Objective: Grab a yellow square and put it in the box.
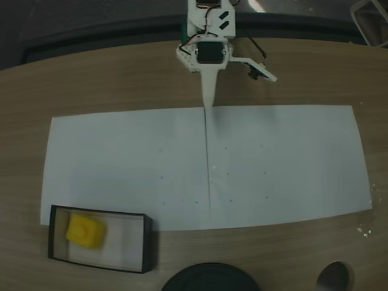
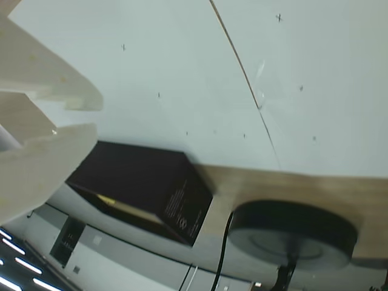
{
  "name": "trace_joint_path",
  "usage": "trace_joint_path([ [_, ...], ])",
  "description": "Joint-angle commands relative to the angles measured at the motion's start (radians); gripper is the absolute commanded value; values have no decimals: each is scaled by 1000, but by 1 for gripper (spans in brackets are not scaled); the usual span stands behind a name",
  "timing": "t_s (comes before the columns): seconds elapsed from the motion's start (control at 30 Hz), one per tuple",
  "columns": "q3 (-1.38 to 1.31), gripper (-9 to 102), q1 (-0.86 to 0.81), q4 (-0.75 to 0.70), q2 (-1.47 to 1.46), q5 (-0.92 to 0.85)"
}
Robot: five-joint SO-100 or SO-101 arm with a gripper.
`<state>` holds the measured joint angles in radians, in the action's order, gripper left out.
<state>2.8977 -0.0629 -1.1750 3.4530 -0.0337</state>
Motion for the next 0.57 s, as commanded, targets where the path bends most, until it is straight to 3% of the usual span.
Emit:
trace_joint_path([
  [0.0, 60, 0, 2, 18, 21, 9],
  [0.2, 135, 0, 0, 11, 21, 11],
  [0.33, 101, 0, 14, -123, 20, 11],
  [0.53, 101, 0, 2, -118, 20, 57],
])
